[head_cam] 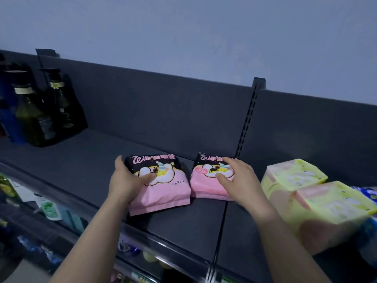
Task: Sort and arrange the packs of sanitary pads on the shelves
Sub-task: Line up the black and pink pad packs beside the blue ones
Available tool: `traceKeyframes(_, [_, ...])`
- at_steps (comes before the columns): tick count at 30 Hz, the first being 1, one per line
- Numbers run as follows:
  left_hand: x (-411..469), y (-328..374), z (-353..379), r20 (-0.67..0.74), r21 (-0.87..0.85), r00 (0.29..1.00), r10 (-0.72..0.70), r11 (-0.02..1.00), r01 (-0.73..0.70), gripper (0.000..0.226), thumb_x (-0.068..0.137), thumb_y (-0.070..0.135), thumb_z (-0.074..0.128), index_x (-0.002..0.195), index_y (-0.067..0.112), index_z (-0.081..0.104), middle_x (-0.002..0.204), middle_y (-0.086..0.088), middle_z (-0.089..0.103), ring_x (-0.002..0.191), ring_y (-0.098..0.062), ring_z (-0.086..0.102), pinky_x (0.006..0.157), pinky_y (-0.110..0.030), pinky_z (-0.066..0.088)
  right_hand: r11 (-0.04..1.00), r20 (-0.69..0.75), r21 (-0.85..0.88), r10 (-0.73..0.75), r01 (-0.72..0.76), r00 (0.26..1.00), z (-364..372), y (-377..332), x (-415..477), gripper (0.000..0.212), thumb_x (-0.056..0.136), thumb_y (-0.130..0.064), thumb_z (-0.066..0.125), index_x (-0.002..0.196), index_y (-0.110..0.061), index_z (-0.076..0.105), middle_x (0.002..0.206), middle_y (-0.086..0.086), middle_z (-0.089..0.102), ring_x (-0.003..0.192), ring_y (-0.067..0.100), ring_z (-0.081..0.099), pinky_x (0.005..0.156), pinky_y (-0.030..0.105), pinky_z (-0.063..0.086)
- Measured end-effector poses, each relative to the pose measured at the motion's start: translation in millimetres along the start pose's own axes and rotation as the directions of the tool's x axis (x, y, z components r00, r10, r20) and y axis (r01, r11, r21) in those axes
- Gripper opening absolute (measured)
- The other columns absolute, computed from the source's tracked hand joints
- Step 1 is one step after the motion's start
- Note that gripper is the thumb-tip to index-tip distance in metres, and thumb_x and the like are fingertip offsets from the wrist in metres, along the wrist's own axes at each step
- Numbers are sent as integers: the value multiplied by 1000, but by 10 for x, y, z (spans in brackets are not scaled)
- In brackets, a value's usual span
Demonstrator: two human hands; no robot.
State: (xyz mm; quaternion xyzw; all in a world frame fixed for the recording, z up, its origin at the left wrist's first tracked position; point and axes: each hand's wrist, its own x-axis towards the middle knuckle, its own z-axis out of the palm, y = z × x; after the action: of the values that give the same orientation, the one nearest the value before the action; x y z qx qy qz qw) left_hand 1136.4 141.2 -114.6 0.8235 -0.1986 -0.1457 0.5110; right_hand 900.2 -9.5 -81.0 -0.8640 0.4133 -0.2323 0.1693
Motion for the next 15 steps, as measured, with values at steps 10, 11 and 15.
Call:
traceKeyframes(10, [243, 60, 31, -178, -163, 971, 163, 968, -192, 86, 54, 39, 91, 130, 29, 51, 127, 3, 57, 110, -15, 59, 99, -39, 48, 937, 99, -66, 349, -344, 932, 269, 236, 503, 86, 79, -59, 65, 138, -6, 31, 136, 20, 42, 123, 37, 43, 96, 41, 40])
traceKeyframes(11, [258, 74, 28, -181, -180, 969, 170, 963, -202, 76, 56, 37, 91, 123, 30, 56, 122, 2, 60, 105, -15, 61, 95, -38, 49, 923, 114, -55, 385, -381, 916, 290, 252, 535, 91, 76, -61, 67, 139, -6, 29, 136, 19, 43, 123, 36, 43, 96, 41, 41])
traceKeyframes(15, [284, 196, -32, -190, -265, 961, 200, 932, -246, 59, 64, 25, 90, 114, 25, 59, 110, 9, 64, 98, -13, 61, 80, -25, 43, 895, 105, -37, 446, -444, 889, 344, 272, 597, 105, 67, -64, 74, 141, -7, 25, 135, 15, 46, 119, 32, 49, 86, 38, 44])
